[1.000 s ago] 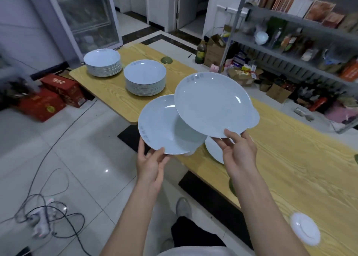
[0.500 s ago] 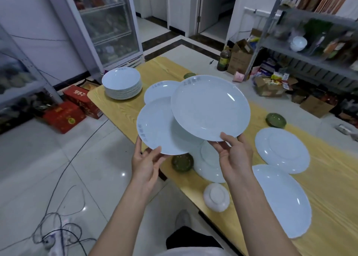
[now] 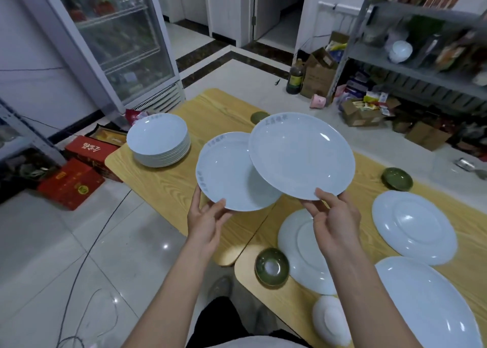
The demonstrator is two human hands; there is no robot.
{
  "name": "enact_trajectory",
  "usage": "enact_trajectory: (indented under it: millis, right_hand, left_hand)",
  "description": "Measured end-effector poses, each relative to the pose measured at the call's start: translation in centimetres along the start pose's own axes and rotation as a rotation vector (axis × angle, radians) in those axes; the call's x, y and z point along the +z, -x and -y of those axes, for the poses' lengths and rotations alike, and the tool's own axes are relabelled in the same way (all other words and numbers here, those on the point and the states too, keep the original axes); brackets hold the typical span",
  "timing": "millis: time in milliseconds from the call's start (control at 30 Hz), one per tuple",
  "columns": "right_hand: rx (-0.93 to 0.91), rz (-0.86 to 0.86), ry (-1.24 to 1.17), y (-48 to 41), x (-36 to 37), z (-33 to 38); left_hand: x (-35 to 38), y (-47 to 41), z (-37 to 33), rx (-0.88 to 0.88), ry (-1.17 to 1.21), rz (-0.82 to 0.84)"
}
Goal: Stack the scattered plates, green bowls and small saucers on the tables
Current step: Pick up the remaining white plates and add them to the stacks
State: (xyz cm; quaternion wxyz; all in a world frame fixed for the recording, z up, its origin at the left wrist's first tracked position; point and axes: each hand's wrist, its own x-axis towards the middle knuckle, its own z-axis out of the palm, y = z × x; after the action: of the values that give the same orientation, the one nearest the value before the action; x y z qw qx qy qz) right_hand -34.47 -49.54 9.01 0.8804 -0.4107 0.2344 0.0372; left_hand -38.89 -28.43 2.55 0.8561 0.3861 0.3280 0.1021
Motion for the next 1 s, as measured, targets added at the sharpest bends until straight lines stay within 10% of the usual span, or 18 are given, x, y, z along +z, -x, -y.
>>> enact_trajectory:
  millis: [1000]
  right_hand:
    - [0.049, -0.254, 0.105, -4.8, 10.2, -14.1]
  left_hand:
    - [-3.3, -14.4, -5.1, -0.103, -0.424, 0.144]
